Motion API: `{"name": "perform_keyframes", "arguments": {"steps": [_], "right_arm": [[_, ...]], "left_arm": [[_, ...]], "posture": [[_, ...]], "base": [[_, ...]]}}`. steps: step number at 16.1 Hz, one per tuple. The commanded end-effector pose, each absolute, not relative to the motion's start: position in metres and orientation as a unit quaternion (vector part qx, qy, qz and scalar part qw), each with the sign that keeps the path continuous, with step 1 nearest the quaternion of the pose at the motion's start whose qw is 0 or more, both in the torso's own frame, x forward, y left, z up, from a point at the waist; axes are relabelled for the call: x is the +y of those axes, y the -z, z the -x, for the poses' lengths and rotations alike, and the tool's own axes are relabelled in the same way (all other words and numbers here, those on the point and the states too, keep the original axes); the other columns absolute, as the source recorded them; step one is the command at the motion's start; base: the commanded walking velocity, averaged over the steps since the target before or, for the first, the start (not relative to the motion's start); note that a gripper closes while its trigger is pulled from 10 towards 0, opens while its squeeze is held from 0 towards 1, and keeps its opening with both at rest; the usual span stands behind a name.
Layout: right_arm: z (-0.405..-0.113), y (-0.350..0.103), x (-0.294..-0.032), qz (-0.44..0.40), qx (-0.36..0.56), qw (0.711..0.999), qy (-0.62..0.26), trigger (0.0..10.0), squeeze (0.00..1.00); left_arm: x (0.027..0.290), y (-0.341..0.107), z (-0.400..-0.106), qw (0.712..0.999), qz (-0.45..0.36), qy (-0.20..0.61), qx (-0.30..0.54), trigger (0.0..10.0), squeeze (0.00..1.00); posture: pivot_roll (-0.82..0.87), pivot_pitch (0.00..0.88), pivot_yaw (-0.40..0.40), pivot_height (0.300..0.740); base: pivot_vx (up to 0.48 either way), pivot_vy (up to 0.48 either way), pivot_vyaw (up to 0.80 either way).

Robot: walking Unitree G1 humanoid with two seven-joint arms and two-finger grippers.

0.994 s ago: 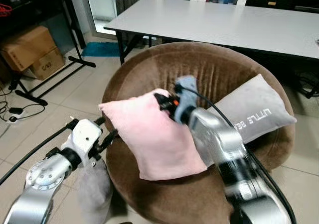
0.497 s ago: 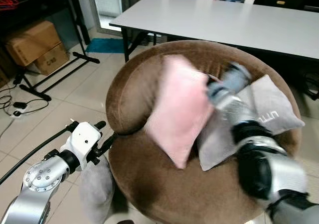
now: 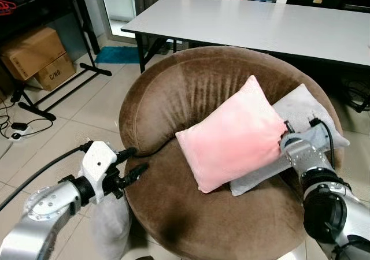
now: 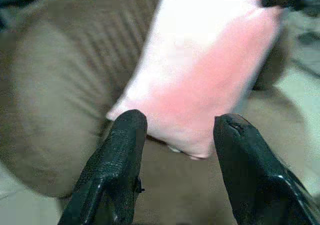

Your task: Move the pillow to the sofa from floor

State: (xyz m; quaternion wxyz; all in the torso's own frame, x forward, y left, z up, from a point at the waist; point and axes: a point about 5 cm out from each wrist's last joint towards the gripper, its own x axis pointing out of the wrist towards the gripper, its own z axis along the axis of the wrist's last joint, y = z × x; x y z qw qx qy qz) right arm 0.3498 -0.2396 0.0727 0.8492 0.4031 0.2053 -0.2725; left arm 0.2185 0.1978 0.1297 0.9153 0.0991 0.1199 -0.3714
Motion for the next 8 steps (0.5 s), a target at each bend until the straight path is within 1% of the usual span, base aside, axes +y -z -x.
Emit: {"name": "perform_keyframes", "arguments": {"steps": [1, 4, 6, 8], "right_arm": [[-0.348, -0.068, -0.237, -0.4, 0.215, 0.848, 0.275, 10.0, 0.0], [-0.355, -0.076, -0.228, -0.397, 0.208, 0.858, 0.253, 10.0, 0.0], [-0.357, -0.078, -0.226, -0.399, 0.203, 0.859, 0.249, 10.0, 0.0], [-0.357, -0.077, -0.223, -0.401, 0.204, 0.859, 0.247, 10.0, 0.0]], "left_arm": [[0.199, -0.138, -0.217, 0.909, -0.083, 0.392, 0.119, 10.0, 0.0], [0.198, -0.148, -0.208, 0.889, -0.036, 0.434, 0.138, 10.0, 0.0], [0.203, -0.148, -0.201, 0.882, -0.041, 0.44, 0.161, 10.0, 0.0], [0.208, -0.148, -0.199, 0.882, -0.052, 0.435, 0.173, 10.0, 0.0]], "posture": [[0.01, 0.0, 0.047, 0.74], [0.01, 0.0, 0.048, 0.74], [0.01, 0.0, 0.041, 0.74], [0.02, 0.0, 0.033, 0.74]], "base": [[0.0, 0.0, 0.0], [0.0, 0.0, 0.0], [0.0, 0.0, 0.0], [0.0, 0.0, 0.0]]}}
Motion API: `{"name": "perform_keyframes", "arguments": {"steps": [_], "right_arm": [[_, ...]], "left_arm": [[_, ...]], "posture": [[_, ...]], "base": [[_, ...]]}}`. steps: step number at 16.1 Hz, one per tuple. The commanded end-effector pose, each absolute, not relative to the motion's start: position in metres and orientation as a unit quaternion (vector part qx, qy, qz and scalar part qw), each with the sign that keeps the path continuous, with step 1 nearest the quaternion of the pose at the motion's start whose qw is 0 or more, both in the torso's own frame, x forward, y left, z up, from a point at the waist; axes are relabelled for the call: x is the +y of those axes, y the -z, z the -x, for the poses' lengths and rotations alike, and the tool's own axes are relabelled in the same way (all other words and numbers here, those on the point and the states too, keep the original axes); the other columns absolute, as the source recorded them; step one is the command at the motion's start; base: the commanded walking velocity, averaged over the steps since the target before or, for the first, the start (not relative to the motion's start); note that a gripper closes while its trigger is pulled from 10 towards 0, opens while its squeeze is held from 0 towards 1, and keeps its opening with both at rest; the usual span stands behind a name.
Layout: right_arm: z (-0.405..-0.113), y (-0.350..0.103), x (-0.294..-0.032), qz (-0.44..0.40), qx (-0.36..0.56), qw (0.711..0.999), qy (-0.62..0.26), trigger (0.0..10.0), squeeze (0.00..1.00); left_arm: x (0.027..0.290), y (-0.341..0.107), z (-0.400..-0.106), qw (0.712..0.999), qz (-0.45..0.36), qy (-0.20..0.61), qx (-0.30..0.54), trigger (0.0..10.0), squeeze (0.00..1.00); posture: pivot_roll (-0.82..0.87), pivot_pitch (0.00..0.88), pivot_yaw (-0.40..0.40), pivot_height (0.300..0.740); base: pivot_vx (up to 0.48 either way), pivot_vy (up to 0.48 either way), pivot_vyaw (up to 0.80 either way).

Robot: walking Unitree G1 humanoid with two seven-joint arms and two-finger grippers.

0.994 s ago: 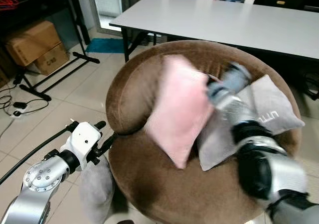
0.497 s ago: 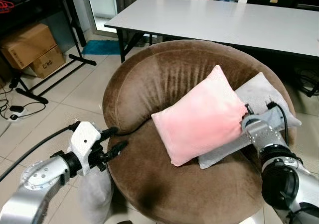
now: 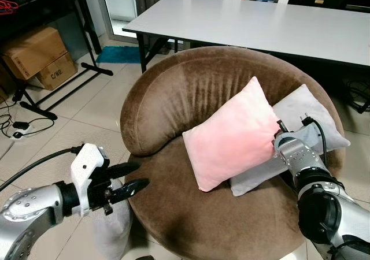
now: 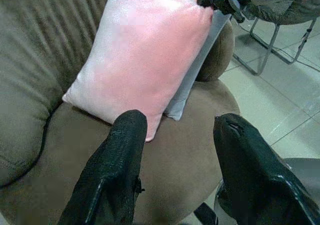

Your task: Move the pillow to the sofa from floor

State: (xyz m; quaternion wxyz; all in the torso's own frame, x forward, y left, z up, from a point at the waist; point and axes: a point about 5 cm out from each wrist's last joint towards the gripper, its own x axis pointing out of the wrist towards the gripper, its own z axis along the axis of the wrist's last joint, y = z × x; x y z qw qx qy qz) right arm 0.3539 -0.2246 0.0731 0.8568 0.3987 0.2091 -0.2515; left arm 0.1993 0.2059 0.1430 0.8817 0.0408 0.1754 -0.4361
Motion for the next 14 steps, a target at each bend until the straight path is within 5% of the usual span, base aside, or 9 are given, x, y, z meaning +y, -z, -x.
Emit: {"name": "perform_keyframes", "arguments": {"steps": [1, 2, 10, 13, 14], "right_arm": [[-0.355, -0.077, -0.226, -0.362, 0.202, 0.872, 0.259, 10.0, 0.23], [-0.358, -0.085, -0.229, -0.31, 0.178, 0.899, 0.252, 10.0, 1.0], [-0.349, -0.121, -0.234, -0.31, 0.098, 0.916, 0.233, 10.0, 1.0], [-0.328, -0.144, -0.225, -0.275, 0.045, 0.945, 0.17, 10.0, 1.0], [-0.322, -0.155, -0.195, -0.211, 0.012, 0.975, 0.065, 10.0, 0.0]], "left_arm": [[0.208, -0.149, -0.198, 0.883, -0.053, 0.433, 0.174, 10.0, 0.0], [0.208, -0.15, -0.197, 0.883, -0.052, 0.432, 0.175, 10.0, 0.0], [0.193, -0.15, -0.196, 0.887, -0.059, 0.433, 0.151, 10.0, 0.0], [0.191, -0.151, -0.212, 0.934, -0.087, 0.337, 0.079, 10.0, 0.0], [0.19, -0.146, -0.222, 0.959, -0.088, 0.263, 0.063, 10.0, 0.0]], "posture": [[0.02, 0.0, 0.033, 0.74], [0.02, 0.0, 0.033, 0.74], [0.02, 0.0, 0.014, 0.74], [0.01, 0.0, 0.012, 0.74], [0.0, 0.0, 0.016, 0.74]], "base": [[0.0, 0.0, 0.0], [0.0, 0.0, 0.0], [0.0, 0.0, 0.0], [0.0, 0.0, 0.0], [0.0, 0.0, 0.0]]}}
